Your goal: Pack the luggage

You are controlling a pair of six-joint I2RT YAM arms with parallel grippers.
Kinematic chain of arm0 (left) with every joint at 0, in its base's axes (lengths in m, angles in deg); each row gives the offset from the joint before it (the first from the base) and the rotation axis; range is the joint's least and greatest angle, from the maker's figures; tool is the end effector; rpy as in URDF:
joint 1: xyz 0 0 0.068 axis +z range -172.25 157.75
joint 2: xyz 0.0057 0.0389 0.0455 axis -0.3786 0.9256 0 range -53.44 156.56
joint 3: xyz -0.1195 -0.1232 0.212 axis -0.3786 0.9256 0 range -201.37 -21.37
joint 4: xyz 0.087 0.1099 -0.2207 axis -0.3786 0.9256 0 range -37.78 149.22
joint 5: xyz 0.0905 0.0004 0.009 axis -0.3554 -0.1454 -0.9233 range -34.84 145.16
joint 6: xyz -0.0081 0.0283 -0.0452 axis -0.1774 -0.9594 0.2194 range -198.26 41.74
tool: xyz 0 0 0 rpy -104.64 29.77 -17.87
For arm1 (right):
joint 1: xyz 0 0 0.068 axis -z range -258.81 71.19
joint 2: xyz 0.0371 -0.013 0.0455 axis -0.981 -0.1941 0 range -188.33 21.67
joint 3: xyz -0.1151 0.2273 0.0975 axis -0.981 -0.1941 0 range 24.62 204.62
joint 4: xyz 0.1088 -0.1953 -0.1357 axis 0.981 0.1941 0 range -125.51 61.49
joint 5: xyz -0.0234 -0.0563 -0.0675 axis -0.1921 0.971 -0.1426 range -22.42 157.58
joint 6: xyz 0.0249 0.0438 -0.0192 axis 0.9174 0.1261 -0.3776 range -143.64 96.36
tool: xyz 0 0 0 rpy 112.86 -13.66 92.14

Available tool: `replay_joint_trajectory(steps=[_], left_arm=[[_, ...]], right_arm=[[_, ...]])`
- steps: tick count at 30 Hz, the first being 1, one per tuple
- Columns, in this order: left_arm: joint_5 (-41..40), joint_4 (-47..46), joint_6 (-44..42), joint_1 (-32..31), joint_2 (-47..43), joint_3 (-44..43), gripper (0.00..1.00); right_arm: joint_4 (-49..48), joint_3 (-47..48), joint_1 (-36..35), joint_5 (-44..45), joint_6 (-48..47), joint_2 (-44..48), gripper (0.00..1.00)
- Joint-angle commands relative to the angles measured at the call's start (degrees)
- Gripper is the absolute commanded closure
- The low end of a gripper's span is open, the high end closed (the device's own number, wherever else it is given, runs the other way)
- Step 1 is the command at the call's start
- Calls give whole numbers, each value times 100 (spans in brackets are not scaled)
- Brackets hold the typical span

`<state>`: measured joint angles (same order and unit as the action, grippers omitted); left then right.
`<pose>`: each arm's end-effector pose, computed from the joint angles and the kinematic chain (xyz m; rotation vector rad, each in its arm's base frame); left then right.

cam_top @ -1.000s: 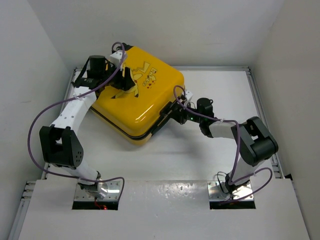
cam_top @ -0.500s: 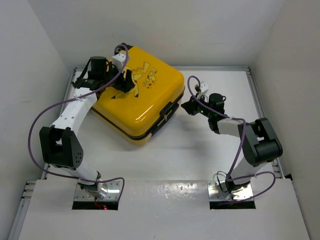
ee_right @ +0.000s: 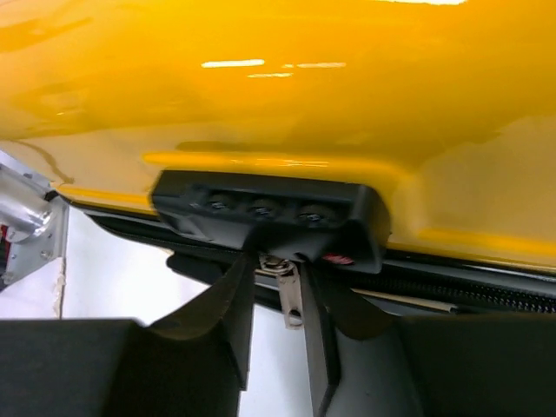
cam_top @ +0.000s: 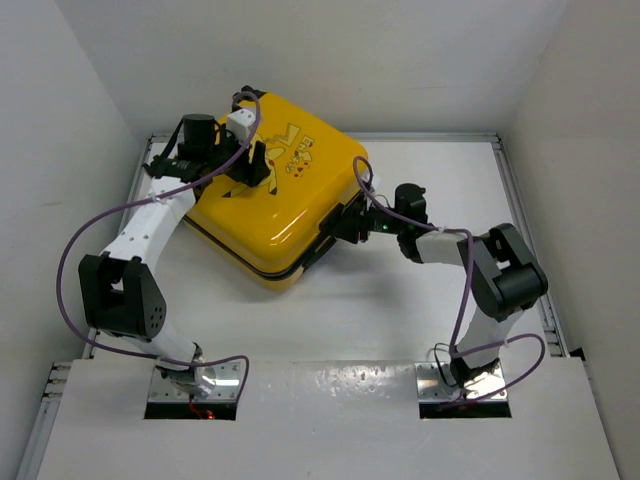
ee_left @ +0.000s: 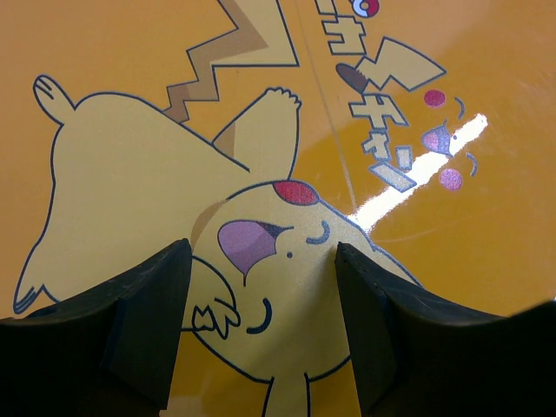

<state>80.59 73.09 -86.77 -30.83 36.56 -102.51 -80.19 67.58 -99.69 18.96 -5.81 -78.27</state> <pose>0.3572 -0.0694 0.3464 0.5701 1.9868 -0.4631 0.3125 0.1479 0.1800 -0.6904 1.7506 1.2257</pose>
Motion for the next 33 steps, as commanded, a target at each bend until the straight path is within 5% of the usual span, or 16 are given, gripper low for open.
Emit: replay_joint_trajectory(steps=[1, 15, 33], left_arm=[[-12, 849, 87, -100, 53, 222, 30], [-117, 902, 139, -153, 53, 169, 30], [-117, 902, 192, -206, 159, 46, 30]], right_arm=[[-383, 335, -29, -332, 72, -279, 69], [-225, -94, -12, -517, -15, -87, 71], [-452, -130, 76, -315, 2, -113, 48]])
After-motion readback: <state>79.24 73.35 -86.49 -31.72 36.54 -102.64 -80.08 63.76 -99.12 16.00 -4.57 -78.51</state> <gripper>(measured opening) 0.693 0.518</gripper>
